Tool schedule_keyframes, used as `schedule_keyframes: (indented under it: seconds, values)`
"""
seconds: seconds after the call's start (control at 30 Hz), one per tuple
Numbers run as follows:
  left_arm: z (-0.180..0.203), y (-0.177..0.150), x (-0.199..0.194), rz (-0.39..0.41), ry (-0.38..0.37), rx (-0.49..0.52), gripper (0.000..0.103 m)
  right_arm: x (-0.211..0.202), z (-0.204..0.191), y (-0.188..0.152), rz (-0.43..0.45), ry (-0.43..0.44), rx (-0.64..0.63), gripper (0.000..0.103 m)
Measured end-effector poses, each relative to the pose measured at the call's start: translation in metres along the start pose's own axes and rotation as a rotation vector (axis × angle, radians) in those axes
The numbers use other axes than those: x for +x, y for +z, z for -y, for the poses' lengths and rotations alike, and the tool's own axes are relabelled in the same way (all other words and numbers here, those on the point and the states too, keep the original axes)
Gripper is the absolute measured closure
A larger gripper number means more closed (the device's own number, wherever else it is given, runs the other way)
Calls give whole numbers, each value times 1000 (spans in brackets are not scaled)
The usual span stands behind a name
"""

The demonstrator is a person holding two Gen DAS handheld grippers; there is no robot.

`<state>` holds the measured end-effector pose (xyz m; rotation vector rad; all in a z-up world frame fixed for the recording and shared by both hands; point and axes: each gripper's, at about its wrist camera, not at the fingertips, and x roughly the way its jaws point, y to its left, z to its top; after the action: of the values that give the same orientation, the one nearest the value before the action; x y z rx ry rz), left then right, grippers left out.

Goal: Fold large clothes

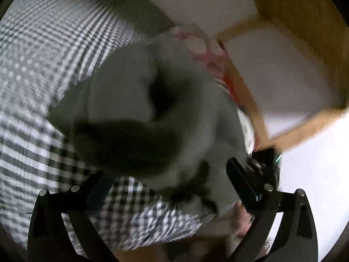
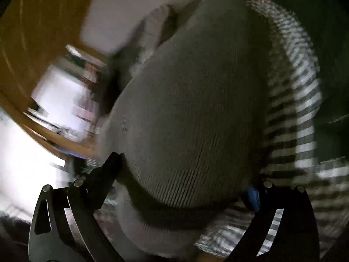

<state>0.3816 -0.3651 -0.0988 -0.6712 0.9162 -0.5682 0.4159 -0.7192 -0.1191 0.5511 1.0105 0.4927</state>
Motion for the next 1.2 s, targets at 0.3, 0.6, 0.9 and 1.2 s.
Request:
schedule_keyframes:
  seconds: [0.3,0.6,0.9,1.2]
  values:
    - [84,107,76,106,372,402,6,-18,-37,-3,-43,-276,0,6]
    - [129,96,-23,393,238,390,6,-47,-110,18,277,-527,-348,4]
    - [67,130,140,-40,528,478,6,68,-104,7,102,-656,-381,4]
    - [-4,122,169,-87,338,327,4,75,-99,2,83,-661,-351,2]
